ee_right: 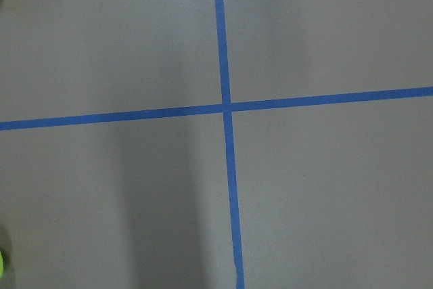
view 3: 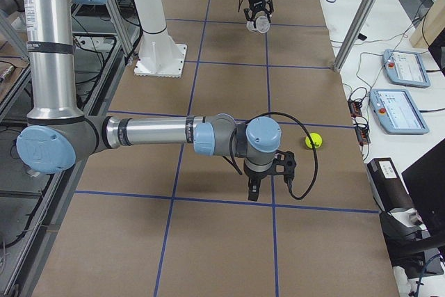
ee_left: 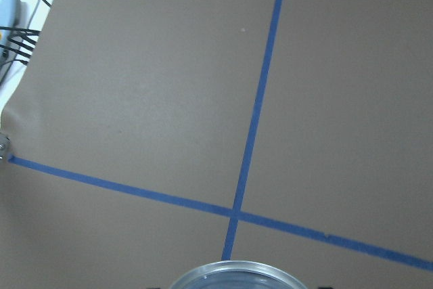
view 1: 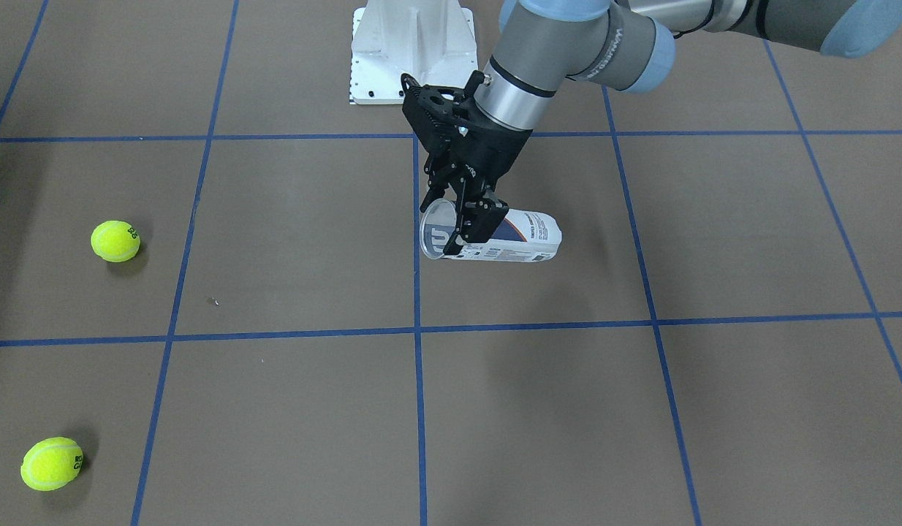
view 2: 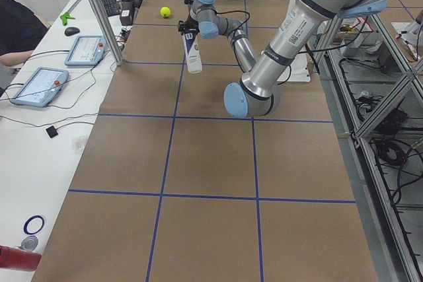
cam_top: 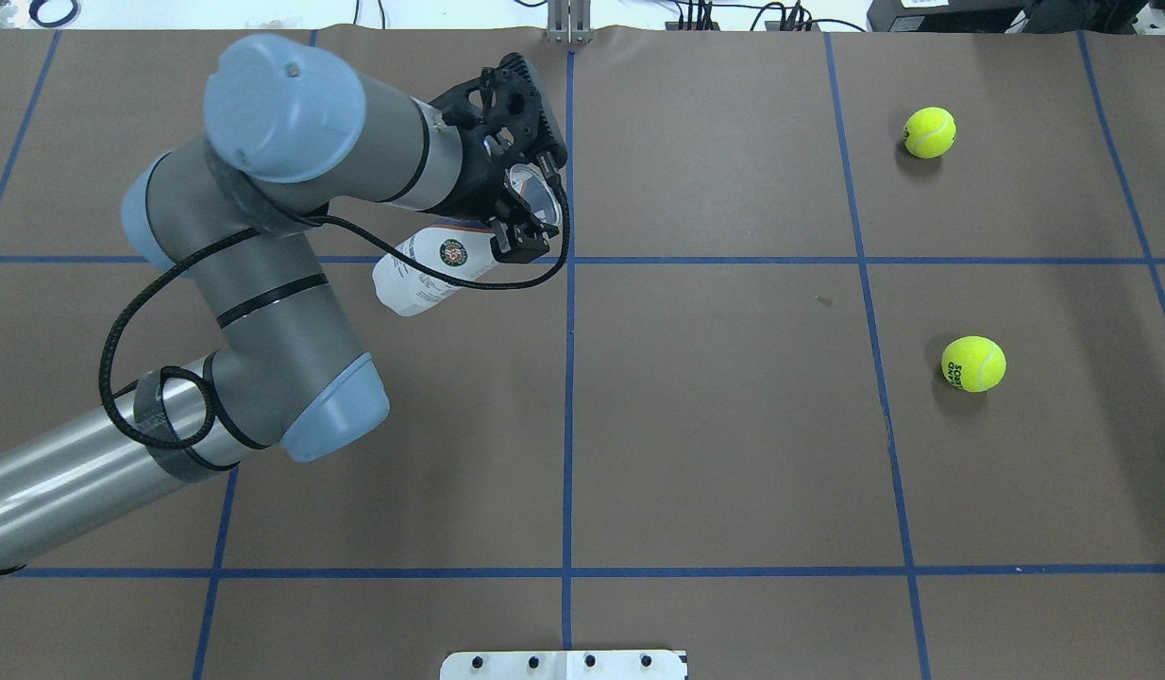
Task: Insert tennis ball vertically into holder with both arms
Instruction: 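Lift and rotate the can upright with the left gripper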
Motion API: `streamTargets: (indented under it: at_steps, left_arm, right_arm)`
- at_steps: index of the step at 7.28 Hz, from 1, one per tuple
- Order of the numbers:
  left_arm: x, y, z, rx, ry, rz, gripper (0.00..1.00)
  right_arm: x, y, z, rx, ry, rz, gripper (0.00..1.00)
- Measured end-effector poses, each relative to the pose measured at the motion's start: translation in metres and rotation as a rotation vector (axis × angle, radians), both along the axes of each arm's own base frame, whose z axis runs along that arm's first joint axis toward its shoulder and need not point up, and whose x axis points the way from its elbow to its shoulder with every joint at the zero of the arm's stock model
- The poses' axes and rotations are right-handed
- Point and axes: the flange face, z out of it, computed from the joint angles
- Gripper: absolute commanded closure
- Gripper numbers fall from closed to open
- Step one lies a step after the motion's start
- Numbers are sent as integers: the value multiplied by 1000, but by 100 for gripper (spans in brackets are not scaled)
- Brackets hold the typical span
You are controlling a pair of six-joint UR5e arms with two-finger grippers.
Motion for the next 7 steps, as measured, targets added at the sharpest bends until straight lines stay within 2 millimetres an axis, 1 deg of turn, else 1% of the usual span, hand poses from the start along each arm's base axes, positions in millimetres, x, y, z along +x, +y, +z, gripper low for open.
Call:
streamTargets:
  at_steps: [1, 2, 3, 4, 7]
  left_arm:
    - [-11, 4, 15, -9, 133, -22, 41]
    - [-21, 8, 24, -29, 249, -37, 47]
    - [-28, 11, 27, -55, 332, -47, 45]
    - [-32, 14, 29, -74, 383, -52, 34]
    - [-39, 20, 31, -67, 488, -70, 38]
  right_arm:
    - [0, -1, -1, 3, 0, 0, 1]
    - [0, -1, -2, 5, 1, 0, 1]
    - [0, -2, -3, 6, 0, 0, 1]
    - [0, -2, -4, 7, 0, 0, 1]
    - [0, -1, -4, 7, -1, 1, 1]
